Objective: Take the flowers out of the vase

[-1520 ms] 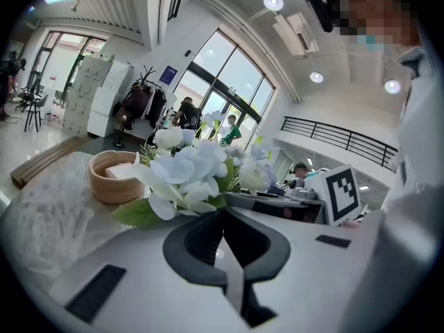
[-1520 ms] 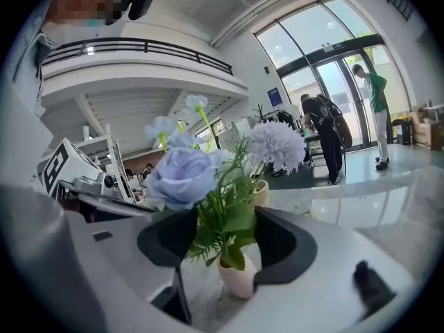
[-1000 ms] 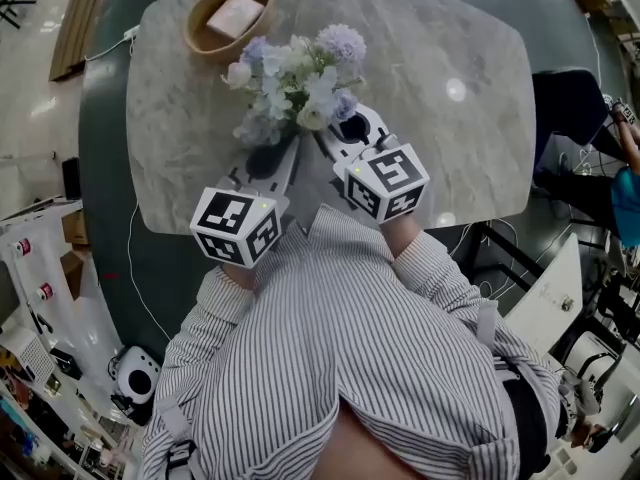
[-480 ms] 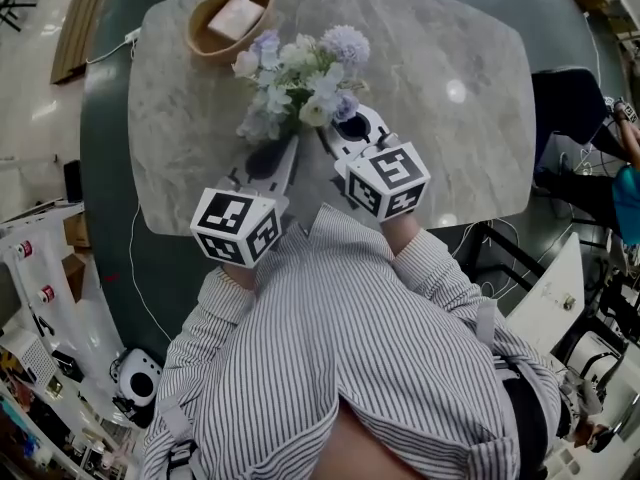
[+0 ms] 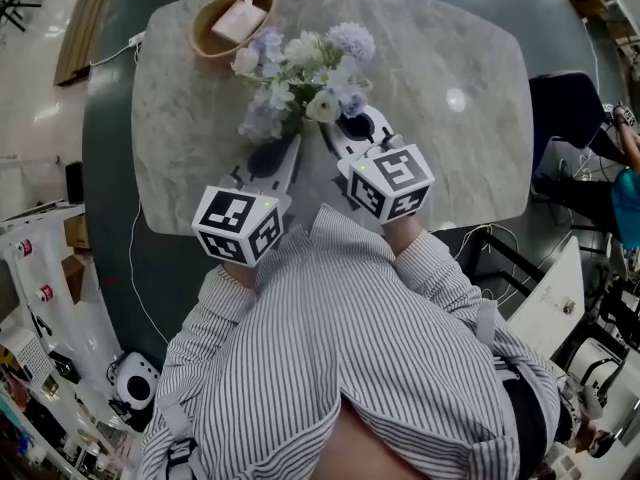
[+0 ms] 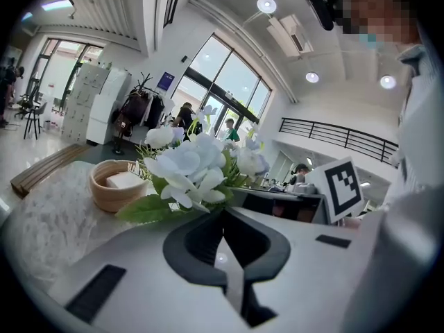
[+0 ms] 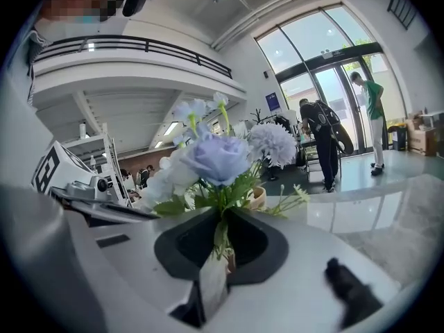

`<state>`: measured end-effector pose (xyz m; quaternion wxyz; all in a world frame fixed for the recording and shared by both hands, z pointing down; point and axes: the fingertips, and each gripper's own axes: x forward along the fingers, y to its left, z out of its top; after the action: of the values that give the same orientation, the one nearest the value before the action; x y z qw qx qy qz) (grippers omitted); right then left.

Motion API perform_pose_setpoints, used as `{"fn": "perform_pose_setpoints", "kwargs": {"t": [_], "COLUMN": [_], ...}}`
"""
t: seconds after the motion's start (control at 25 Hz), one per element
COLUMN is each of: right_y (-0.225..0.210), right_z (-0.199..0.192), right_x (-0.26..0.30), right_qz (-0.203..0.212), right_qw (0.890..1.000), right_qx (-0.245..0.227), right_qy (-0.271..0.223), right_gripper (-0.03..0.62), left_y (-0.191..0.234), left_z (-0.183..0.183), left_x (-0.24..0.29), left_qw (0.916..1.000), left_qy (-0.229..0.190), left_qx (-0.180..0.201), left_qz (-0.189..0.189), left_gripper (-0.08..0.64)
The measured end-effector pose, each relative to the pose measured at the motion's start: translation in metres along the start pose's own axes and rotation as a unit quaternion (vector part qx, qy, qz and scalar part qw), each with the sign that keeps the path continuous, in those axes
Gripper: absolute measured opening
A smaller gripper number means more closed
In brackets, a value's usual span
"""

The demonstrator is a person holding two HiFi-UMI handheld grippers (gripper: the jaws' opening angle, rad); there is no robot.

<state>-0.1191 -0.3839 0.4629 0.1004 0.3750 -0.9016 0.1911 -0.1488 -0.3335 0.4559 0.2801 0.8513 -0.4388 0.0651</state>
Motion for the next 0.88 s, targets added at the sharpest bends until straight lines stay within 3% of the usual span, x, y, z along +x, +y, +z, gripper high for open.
{"fn": "perform_pose_setpoints", "kwargs": {"t": [0.64, 0.88], "right_y": [0.002, -0.012], "right_z": [0.035, 0.067], "right_x": [-0.026, -0.048], "right_qz": [0.001, 0.004], "right_qw": [0.999, 0.997], "right_qx": [-0.015, -0.02], "right_qy": [-0.047, -0.074], "right_gripper": [0.04, 0.04], "left_y": [-0.024, -0.048], "left_z": [0.02, 0.042], "left_x": [-0.016, -0.009], "left_qw": [0.9986, 0.9968], "left_qy": [-0.047, -0.07], "left_qx": [0.024, 0.038], "left_qz": [0.002, -0.002], "left_gripper": [0.012, 0.012]}}
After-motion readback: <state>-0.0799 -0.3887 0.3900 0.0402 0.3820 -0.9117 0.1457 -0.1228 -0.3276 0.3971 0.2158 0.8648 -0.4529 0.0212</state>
